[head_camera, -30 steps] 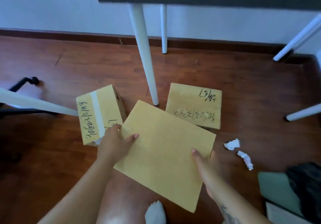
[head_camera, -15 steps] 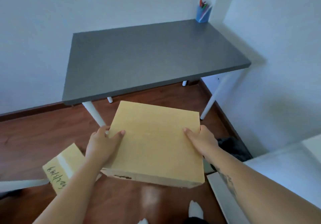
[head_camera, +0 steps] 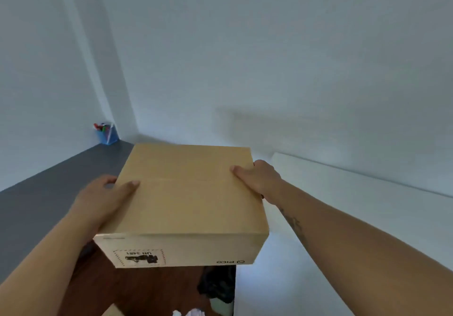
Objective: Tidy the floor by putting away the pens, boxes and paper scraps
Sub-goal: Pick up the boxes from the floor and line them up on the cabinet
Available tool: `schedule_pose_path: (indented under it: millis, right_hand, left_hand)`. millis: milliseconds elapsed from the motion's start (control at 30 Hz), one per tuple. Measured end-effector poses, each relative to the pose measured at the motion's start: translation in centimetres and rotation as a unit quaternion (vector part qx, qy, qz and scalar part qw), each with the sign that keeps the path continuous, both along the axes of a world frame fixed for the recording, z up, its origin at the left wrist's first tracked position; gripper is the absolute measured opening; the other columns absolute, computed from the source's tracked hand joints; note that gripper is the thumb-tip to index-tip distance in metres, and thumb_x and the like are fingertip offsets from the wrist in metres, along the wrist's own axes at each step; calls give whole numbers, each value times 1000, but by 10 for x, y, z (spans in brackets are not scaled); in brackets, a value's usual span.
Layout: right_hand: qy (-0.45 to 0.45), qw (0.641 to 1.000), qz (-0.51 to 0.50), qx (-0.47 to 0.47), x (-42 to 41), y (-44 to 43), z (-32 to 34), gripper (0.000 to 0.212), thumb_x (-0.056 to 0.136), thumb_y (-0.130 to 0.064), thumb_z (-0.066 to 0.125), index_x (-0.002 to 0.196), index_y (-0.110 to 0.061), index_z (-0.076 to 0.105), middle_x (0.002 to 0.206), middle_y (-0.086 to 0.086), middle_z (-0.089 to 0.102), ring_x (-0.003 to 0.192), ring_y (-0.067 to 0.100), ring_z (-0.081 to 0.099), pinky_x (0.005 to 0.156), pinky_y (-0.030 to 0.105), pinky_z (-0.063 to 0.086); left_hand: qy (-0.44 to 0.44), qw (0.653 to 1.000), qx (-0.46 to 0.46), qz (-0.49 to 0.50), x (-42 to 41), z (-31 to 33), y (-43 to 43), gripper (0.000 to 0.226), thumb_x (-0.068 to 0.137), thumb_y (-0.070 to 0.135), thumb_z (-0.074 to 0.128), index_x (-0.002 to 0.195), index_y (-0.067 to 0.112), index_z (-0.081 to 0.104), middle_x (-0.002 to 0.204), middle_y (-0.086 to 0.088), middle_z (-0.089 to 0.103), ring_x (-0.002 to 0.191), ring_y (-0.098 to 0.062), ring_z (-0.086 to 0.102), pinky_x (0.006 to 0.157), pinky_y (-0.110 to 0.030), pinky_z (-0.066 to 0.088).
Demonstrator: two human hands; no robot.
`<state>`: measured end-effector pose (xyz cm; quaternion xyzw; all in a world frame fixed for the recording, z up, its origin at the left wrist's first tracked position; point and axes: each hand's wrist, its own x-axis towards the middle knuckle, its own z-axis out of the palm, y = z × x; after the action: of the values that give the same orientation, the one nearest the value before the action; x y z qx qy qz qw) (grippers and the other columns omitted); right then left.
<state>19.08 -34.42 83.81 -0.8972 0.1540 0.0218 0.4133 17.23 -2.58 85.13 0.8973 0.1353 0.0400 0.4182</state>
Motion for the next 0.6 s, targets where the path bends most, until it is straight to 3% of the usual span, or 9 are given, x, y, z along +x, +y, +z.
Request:
schedule_pose_path:
  millis: [167, 300, 467, 600]
  right_hand:
    - [-27, 995, -98, 17, 0, -94, 32, 66, 77, -62, 61, 116, -10, 55, 110, 7, 62, 99, 28, 63, 90, 45, 54]
    - [-12, 987, -160, 16, -3, -167, 35, 69, 77, -62, 64, 116, -6, 55, 111, 9, 61, 100, 29, 62, 91, 46, 54]
    - [12, 976, -215, -12, 3, -232, 20, 68, 80, -62, 62, 114, -4, 55, 108, 9, 62, 98, 29, 62, 91, 46, 53]
    - [33, 970, -240, -33, 16, -258, 1, 61, 84, -58, 59, 114, -5, 56, 107, 9, 61, 97, 30, 62, 89, 44, 53]
  left_hand:
    - [-6, 994, -52, -96, 58, 30, -88, 44, 80, 52, 73, 108, 22, 60, 112, -7, 64, 94, -28, 64, 90, -46, 53]
    - [6, 984, -80, -158, 89, 27, -169, 39, 86, 44, 71, 111, 19, 57, 108, -7, 61, 88, -23, 61, 75, -37, 50]
    - [48, 974, -89, -204, 127, 1, -250, 38, 88, 42, 69, 114, 16, 58, 106, -5, 60, 88, -23, 60, 78, -36, 50]
    - [65, 971, -60, -223, 159, -22, -286, 45, 88, 48, 66, 120, 18, 57, 114, -3, 59, 99, -26, 62, 89, -43, 54]
